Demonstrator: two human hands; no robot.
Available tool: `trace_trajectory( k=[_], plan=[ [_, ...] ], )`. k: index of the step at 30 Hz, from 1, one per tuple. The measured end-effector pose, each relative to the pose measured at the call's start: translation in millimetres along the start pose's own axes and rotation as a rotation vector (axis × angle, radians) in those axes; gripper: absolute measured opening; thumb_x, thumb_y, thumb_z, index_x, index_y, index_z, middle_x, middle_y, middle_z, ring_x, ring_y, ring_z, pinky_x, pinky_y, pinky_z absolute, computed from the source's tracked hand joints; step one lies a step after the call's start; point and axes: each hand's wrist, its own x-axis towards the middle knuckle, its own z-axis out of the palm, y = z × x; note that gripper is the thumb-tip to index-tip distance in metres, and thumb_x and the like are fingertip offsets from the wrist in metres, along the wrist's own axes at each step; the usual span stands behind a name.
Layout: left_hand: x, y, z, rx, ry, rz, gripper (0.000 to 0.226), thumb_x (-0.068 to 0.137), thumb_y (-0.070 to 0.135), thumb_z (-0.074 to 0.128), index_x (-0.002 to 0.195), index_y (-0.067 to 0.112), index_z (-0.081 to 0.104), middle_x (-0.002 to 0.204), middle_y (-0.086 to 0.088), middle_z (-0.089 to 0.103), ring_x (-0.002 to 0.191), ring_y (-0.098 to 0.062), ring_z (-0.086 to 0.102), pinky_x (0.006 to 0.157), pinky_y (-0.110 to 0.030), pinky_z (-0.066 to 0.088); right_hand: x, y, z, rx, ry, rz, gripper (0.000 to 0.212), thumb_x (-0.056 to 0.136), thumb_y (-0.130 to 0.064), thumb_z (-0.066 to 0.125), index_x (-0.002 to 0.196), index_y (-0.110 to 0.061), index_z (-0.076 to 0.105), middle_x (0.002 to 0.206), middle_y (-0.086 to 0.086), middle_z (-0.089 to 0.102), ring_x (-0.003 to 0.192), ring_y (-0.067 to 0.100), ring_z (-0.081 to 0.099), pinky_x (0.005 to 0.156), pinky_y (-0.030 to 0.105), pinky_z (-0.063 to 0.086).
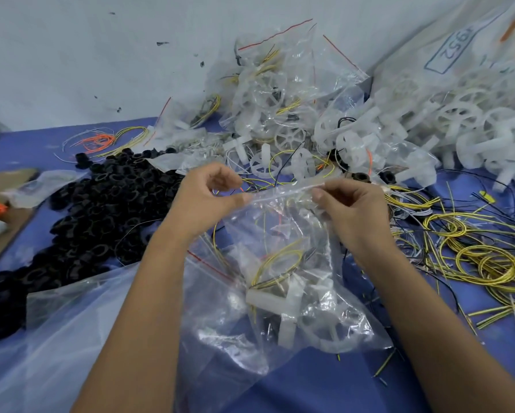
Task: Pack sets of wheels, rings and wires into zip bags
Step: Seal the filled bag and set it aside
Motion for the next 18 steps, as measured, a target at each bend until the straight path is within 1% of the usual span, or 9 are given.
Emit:
trace_trajectory(
  k=[1,3,5,7,10,12,15,18],
  plan=[
    [1.5,5.1,5.7,0.049,0.023,0.056,0.020,0.078,0.009,0.087,0.086,0.015,0.070,0.088,0.001,0.071,0.080,-0.009,0.061,0.079,-0.029,0.050,-0.9,0.5,3.0,-0.051,-0.028,-0.052,0.016,0.086,-0.005,0.078,0.080,-0.019,0.078,0.070,-0.008,0.073,0.062,0.005,0.060,0.063,0.026,0.055],
    [3.1,15.6,20.5,0.112,-0.012,0.161,0.017,0.079,0.018,0.087,0.085,0.019,0.072,0.086,0.008,0.071,0.081,-0.007,0.063,0.078,-0.026,0.051,-3.1,1.4,7.0,-0.110,-0.083,-0.143,0.026,0.083,-0.003,0.080,0.077,-0.028,0.075,0.073,-0.012,0.074,0.066,0.003,0.064,0.068,0.025,0.052],
    [2.9,23.3,37.4,0.165,-0.086,0.245,0.013,0.081,0.020,0.085,0.088,0.018,0.074,0.087,0.008,0.072,0.085,-0.009,0.066,0.079,-0.026,0.052,-4.3,2.4,6.8,-0.082,-0.107,-0.190,0.025,0.081,-0.007,0.082,0.077,-0.030,0.074,0.077,-0.005,0.076,0.070,0.010,0.068,0.071,0.026,0.054],
    [1.5,25.9,50.3,0.177,-0.110,0.295,0.007,0.083,0.018,0.082,0.087,0.017,0.076,0.085,0.005,0.072,0.086,-0.013,0.067,0.079,-0.030,0.052,-4.3,3.3,4.0,-0.024,-0.098,-0.199,0.022,0.080,-0.010,0.085,0.078,-0.029,0.074,0.079,0.000,0.076,0.073,0.016,0.071,0.072,0.029,0.056],
    [0.9,23.7,56.5,0.185,-0.122,0.302,0.005,0.086,0.015,0.080,0.087,0.014,0.076,0.083,0.002,0.073,0.084,-0.017,0.067,0.079,-0.039,0.053,-2.7,3.7,1.1,0.001,-0.059,-0.183,0.021,0.079,-0.008,0.086,0.080,-0.024,0.073,0.079,0.005,0.076,0.075,0.021,0.073,0.074,0.032,0.058],
    [1.3,21.9,55.6,0.193,-0.127,0.302,0.003,0.087,0.014,0.079,0.088,0.014,0.076,0.084,0.002,0.073,0.085,-0.018,0.067,0.079,-0.041,0.053,-1.9,3.1,1.4,-0.018,-0.073,-0.178,0.014,0.080,-0.009,0.085,0.083,-0.017,0.074,0.081,0.007,0.076,0.078,0.027,0.074,0.075,0.035,0.060],
    [1.5,21.1,54.0,0.181,-0.127,0.297,0.004,0.088,0.013,0.078,0.088,0.017,0.078,0.085,0.004,0.075,0.086,-0.015,0.069,0.079,-0.042,0.055,-2.2,2.0,2.0,-0.091,-0.099,-0.229,0.007,0.087,-0.013,0.079,0.089,-0.019,0.078,0.084,-0.001,0.077,0.081,0.020,0.073,0.074,0.029,0.059],
    [0.8,21.6,55.9,0.192,-0.128,0.303,0.004,0.088,0.014,0.078,0.088,0.018,0.078,0.084,0.005,0.074,0.085,-0.013,0.068,0.078,-0.041,0.054,-2.7,2.1,2.3,-0.097,-0.093,-0.236,0.006,0.090,-0.012,0.077,0.091,-0.018,0.079,0.085,-0.003,0.076,0.083,0.022,0.072,0.076,0.034,0.058]
  ],
)
